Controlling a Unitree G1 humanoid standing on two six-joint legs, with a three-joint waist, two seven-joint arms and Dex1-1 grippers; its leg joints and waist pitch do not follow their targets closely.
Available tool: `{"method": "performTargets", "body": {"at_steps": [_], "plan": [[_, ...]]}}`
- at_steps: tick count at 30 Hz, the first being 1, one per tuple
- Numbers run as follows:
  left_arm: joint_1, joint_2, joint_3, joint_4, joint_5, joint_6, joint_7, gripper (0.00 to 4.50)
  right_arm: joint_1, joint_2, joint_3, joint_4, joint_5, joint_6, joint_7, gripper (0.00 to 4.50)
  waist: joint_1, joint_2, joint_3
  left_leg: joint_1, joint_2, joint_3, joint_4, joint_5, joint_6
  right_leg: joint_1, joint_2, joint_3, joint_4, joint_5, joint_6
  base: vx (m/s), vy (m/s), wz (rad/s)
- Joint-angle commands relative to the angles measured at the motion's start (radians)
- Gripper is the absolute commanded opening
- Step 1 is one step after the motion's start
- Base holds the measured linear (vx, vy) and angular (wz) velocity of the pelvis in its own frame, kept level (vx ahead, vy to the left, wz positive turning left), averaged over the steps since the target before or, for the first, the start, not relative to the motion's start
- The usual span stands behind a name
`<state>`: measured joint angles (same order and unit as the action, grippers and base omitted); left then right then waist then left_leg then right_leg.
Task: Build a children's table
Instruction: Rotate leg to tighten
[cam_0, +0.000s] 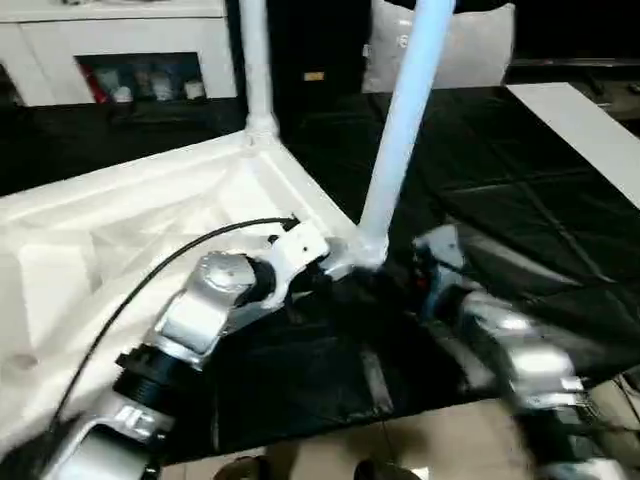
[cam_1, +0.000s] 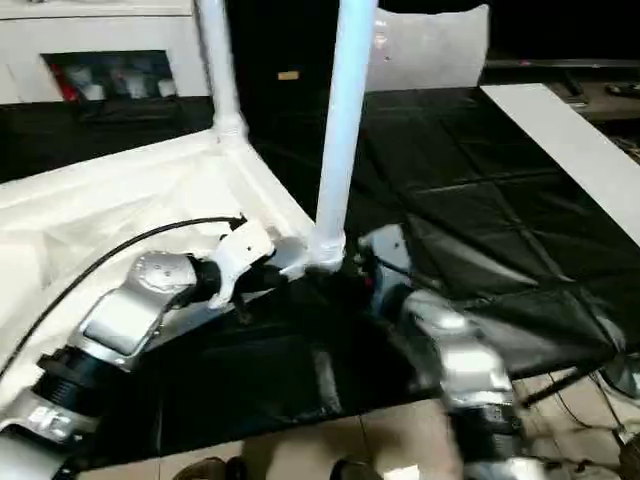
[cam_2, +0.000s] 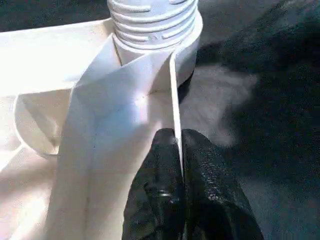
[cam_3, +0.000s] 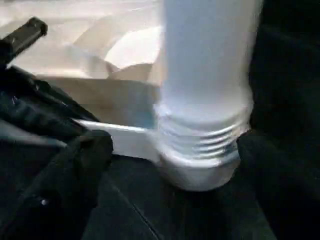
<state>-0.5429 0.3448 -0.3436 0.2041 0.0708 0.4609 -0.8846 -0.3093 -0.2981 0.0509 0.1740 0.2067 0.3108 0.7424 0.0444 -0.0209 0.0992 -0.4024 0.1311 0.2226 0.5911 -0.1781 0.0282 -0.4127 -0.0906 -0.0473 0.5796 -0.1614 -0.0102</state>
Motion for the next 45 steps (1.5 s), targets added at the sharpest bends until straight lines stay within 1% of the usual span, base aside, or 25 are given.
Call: {"method": "performTargets", "body": {"at_steps": [1, 3, 5, 7, 9, 10, 11, 12, 13, 15, 16, 19, 20, 21, 22, 23, 26, 28, 29, 30, 31, 36, 41, 44, 45], "plan": [[-0.003, 0.031, -0.052, -0.011, -0.022, -0.070, -0.120, 0.00, 0.012, -0.070, 0.018, -0.070, 0.038, -0.009, 0.133, 4.46, 0.004, 0.008, -0.079, 0.051, 0.107, -0.052, -0.081, -0.233, 0.016, 0.038, -0.071, 0.047, -0.053, -0.185, -0.238, 0.000, 0.000, 0.00], [0.002, 0.056, -0.067, -0.012, -0.034, -0.101, -0.177, 0.00, 0.017, -0.109, 0.027, -0.081, 0.049, -0.008, 0.195, 4.46, 0.010, 0.012, -0.079, 0.052, 0.107, -0.054, -0.082, -0.257, 0.009, 0.039, -0.073, 0.048, -0.055, -0.203, -0.232, 0.000, 0.000, 0.00], [0.009, 0.079, -0.077, -0.016, -0.046, -0.150, -0.237, 0.00, 0.012, -0.138, 0.033, -0.072, 0.046, -0.018, 0.240, 4.46, 0.014, 0.011, -0.078, 0.055, 0.108, -0.053, -0.083, -0.273, -0.003, 0.035, -0.074, 0.048, -0.056, -0.209, -0.238, 0.000, 0.000, 0.00], [0.013, 0.090, -0.082, -0.018, -0.054, -0.170, -0.269, 0.00, 0.005, -0.150, 0.035, -0.063, 0.043, -0.027, 0.259, 4.46, 0.018, 0.009, -0.081, 0.055, 0.107, -0.053, -0.081, -0.273, -0.015, 0.036, -0.077, 0.049, -0.054, -0.202, -0.248, 0.000, 0.000, 0.00], [0.011, 0.126, -0.106, -0.013, -0.053, -0.214, -0.334, 0.00, -0.016, -0.172, 0.048, -0.031, 0.019, -0.078, 0.278, 4.46, 0.020, 0.011, -0.081, 0.055, 0.108, -0.054, -0.082, -0.272, -0.020, 0.036, -0.078, 0.048, -0.052, -0.205, -0.249, 0.000, 0.000, 0.00], [0.007, 0.150, -0.122, -0.006, -0.054, -0.240, -0.378, 0.00, -0.027, -0.193, 0.072, -0.016, 0.001, -0.119, 0.313, 4.46, 0.021, 0.011, -0.081, 0.056, 0.107, -0.055, -0.082, -0.279, -0.030, 0.035, -0.077, 0.046, -0.051, -0.211, -0.247, 0.000, 0.000, 0.00], [0.006, 0.154, -0.125, -0.003, -0.055, -0.249, -0.389, 0.00, -0.028, -0.200, 0.080, -0.015, 0.000, -0.125, 0.329, 4.46, 0.020, 0.011, -0.082, 0.056, 0.106, -0.053, -0.083, -0.288, -0.032, 0.037, -0.075, 0.047, -0.049, -0.211, -0.244, 0.000, 0.000, 0.00], [0.001, 0.158, -0.127, 0.004, -0.059, -0.263, -0.408, 0.00, -0.027, -0.217, 0.099, -0.016, 0.004, -0.134, 0.378, 4.46, 0.020, 0.002, -0.080, 0.057, 0.108, -0.052, -0.083, -0.291, -0.029, 0.035, -0.076, 0.047, -0.052, -0.212, -0.244, 0.000, 0.000, 0.00], [-0.008, 0.162, -0.131, 0.013, -0.062, -0.278, -0.427, 0.00, -0.027, -0.238, 0.127, -0.017, 0.007, -0.140, 0.440, 4.46, 0.022, 0.006, -0.080, 0.056, 0.108, -0.053, -0.082, -0.296, -0.025, 0.037, -0.079, 0.049, -0.050, -0.220, -0.245, 0.000, 0.000, 0.00], [-0.011, 0.164, -0.133, 0.017, -0.063, -0.289, -0.437, 0.00, -0.028, -0.245, 0.137, -0.016, 0.005, -0.143, 0.460, 4.46, 0.027, 0.007, -0.080, 0.058, 0.109, -0.052, -0.081, -0.289, -0.021, 0.038, -0.080, 0.049, -0.051, -0.220, -0.248, 0.000, 0.000, 0.00], [-0.015, 0.168, -0.136, 0.021, -0.066, -0.295, -0.450, 0.00, -0.031, -0.250, 0.145, -0.012, 0.006, -0.140, 0.479, 4.46, 0.029, 0.006, -0.081, 0.053, 0.109, -0.052, -0.080, -0.275, -0.016, 0.040, -0.080, 0.049, -0.049, -0.205, -0.253, 0.000, 0.000, 0.00], [-0.020, 0.172, -0.141, 0.026, -0.065, -0.308, -0.475, 0.00, -0.039, -0.252, 0.156, 0.000, 0.006, -0.134, 0.509, 4.46, 0.034, 0.006, -0.083, 0.053, 0.110, -0.052, -0.079, -0.264, -0.012, 0.040, -0.080, 0.047, -0.045, -0.200, -0.260, 0.000, 0.000, 0.00], [-0.021, 0.174, -0.142, 0.029, -0.065, -0.312, -0.482, 0.00, -0.043, -0.252, 0.160, 0.007, 0.008, -0.134, 0.521, 4.30, 0.035, 0.005, -0.083, 0.054, 0.110, -0.052, -0.078, -0.266, -0.013, 0.040, -0.080, 0.048, -0.045, -0.201, -0.260, 0.000, 0.000, 0.00], [-0.022, 0.177, -0.144, 0.028, -0.064, -0.317, -0.490, 0.00, -0.050, -0.251, 0.163, 0.019, 0.008, -0.133, 0.530, 4.19, 0.033, -0.005, -0.078, 0.052, 0.110, -0.051, -0.079, -0.270, -0.011, 0.038, -0.081, 0.048, -0.047, -0.211, -0.262, 0.000, 0.000, 0.00], [-0.022, 0.177, -0.144, 0.028, -0.064, -0.318, -0.491, 0.00, -0.050, -0.251, 0.163, 0.019, 0.008, -0.133, 0.530, 4.12, 0.035, -0.003, -0.078, 0.050, 0.110, -0.053, -0.077, -0.271, -0.010, 0.040, -0.083, 0.049, -0.046, -0.222, -0.262, 0.000, 0.000, 0.00], [-0.022, 0.178, -0.145, 0.027, -0.064, -0.318, -0.493, 0.00, -0.055, -0.249, 0.164, 0.026, 0.008, -0.134, 0.530, 4.12, 0.036, 0.000, -0.077, 0.052, 0.111, -0.053, -0.077, -0.283, -0.014, 0.037, -0.084, 0.050, -0.049, -0.249, -0.254, 0.000, 0.000, 0.00], [-0.025, 0.181, -0.146, 0.039, -0.069, -0.332, -0.504, 0.00, -0.074, -0.243, 0.165, 0.056, 0.029, -0.140, 0.543, 3.75, 0.035, -0.001, -0.078, 0.053, 0.111, -0.054, -0.077, -0.287, -0.020, 0.037, -0.084, 0.049, -0.050, -0.266, -0.248, 0.000, 0.000, 0.00], [-0.026, 0.181, -0.147, 0.043, -0.067, -0.334, -0.504, 0.00, -0.075, -0.243, 0.166, 0.057, 0.031, -0.139, 0.550, 3.65, 0.035, -0.001, -0.079, 0.052, 0.110, -0.054, -0.077, -0.280, -0.017, 0.038, -0.083, 0.049, -0.049, -0.258, -0.247, 0.000, 0.000, 0.00], [-0.026, 0.183, -0.146, 0.050, -0.065, -0.342, -0.507, 0.00, -0.076, -0.242, 0.167, 0.058, 0.033, -0.135, 0.560, 3.56, 0.035, -0.004, -0.077, 0.051, 0.110, -0.054, -0.077, -0.274, -0.011, 0.037, -0.083, 0.049, -0.048, -0.256, -0.247, 0.000, 0.000, 0.00], [-0.027, 0.183, -0.146, 0.051, -0.065, -0.342, -0.507, 0.00, -0.077, -0.242, 0.167, 0.058, 0.033, -0.135, 0.562, 3.43, 0.036, -0.003, -0.077, 0.051, 0.110, -0.054, -0.077, -0.272, -0.010, 0.037, -0.083, 0.049, -0.048, -0.256, -0.247, 0.000, 0.000, 0.00], [-0.027, 0.183, -0.145, 0.054, -0.065, -0.345, -0.510, 0.00, -0.076, -0.240, 0.169, 0.059, 0.033, -0.132, 0.570, 3.43, 0.035, -0.003, -0.078, 0.051, 0.110, -0.053, -0.077, -0.269, -0.009, 0.037, -0.082, 0.049, -0.048, -0.255, -0.248, 0.000, 0.000, 0.00], [-0.026, 0.181, -0.147, 0.057, -0.065, -0.348, -0.510, 0.00, -0.077, -0.237, 0.174, 0.064, 0.035, -0.140, 0.578, 2.88, 0.036, -0.004, -0.078, 0.051, 0.110, -0.053, -0.076, -0.260, -0.003, 0.037, -0.083, 0.049, -0.047, -0.253, -0.251, 0.000, 0.000, 0.00], [-0.023, 0.178, -0.146, 0.055, -0.068, -0.345, -0.507, 0.00, -0.068, -0.234, 0.174, 0.056, 0.041, -0.141, 0.583, 2.69, 0.035, -0.003, -0.076, 0.052, 0.110, -0.053, -0.077, -0.273, -0.009, 0.036, -0.083, 0.049, -0.049, -0.271, -0.246, 0.000, 0.000, 0.00], [-0.016, 0.172, -0.134, 0.048, -0.074, -0.325, -0.487, 0.00, -0.049, -0.224, 0.166, 0.035, 0.063, -0.120, 0.583, 2.67, 0.035, -0.003, -0.077, 0.050, 0.110, -0.054, -0.077, -0.272, -0.009, 0.037, -0.082, 0.049, -0.049, -0.271, -0.246, 0.000, 0.000, 0.00], [-0.009, 0.163, -0.119, 0.040, -0.073, -0.282, -0.449, 0.00, -0.031, -0.209, 0.156, 0.011, 0.090, -0.079, 0.569, 2.66, 0.035, -0.004, -0.076, 0.051, 0.110, -0.053, -0.077, -0.270, -0.008, 0.038, -0.082, 0.050, -0.049, -0.265, -0.247, 0.000, 0.000, 0.00]]}}
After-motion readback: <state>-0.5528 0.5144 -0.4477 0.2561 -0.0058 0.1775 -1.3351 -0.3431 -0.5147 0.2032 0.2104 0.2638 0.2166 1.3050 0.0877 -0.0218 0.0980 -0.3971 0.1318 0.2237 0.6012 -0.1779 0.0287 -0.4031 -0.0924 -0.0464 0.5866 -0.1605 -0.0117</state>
